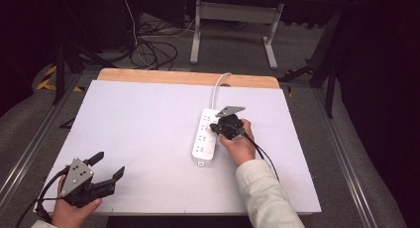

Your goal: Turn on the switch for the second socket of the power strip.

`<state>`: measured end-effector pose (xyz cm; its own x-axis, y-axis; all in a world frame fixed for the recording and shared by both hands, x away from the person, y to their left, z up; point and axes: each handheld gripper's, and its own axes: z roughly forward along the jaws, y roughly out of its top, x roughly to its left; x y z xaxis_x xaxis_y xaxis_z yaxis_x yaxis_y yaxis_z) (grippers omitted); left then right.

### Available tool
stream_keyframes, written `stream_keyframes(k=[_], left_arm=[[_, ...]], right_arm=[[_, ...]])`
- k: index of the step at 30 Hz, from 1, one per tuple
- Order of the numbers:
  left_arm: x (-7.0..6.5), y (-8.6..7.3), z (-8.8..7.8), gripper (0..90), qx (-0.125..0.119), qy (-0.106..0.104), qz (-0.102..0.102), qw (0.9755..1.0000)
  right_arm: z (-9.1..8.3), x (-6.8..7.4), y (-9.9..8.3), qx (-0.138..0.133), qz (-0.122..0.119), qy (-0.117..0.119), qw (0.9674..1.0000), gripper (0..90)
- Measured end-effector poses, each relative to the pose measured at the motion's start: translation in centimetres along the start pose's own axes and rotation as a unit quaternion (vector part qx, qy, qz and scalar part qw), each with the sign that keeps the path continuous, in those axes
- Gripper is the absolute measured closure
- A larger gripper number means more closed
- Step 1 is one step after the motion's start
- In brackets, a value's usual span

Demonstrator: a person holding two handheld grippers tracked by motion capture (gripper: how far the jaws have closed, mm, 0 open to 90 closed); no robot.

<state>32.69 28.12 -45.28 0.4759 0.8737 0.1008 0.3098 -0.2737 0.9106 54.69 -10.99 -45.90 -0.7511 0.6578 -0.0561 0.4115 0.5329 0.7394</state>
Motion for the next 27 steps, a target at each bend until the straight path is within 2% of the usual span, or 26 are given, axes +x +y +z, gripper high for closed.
stream_keyframes(k=[10, 13, 17, 20, 27], left_arm=[[-0.05, 0.00, -0.03, 22.8, 0.001, -0.001, 0.001, 1.0000], [0.01, 0.01, -0.02, 23.2, 0.002, 0.000, 0.005, 1.0000], [-0.08, 0.00, -0.02, 23.3, 0.002, -0.002, 0.001, 1.0000], [-0.06, 0.00, -0.01, 23.2, 0.001, -0.002, 0.001, 1.0000], [-0.07, 0.00, -0.01, 23.2, 0.002, -0.002, 0.002, 1.0000]], right_arm=[[0.09, 0.38, 0.08, 0.005, 0.001, -0.014, 0.9999, 90.0], [0.11, 0.35, 0.23, 0.011, 0.002, -0.013, 0.9999, 90.0], [0.17, 0.76, 0.48, 0.022, -0.005, -0.025, 0.9994, 90.0], [0.16, 0.57, 0.42, 0.020, 0.004, -0.020, 0.9996, 90.0], [0.20, 0.56, 0.58, 0.027, 0.008, -0.020, 0.9994, 90.0]])
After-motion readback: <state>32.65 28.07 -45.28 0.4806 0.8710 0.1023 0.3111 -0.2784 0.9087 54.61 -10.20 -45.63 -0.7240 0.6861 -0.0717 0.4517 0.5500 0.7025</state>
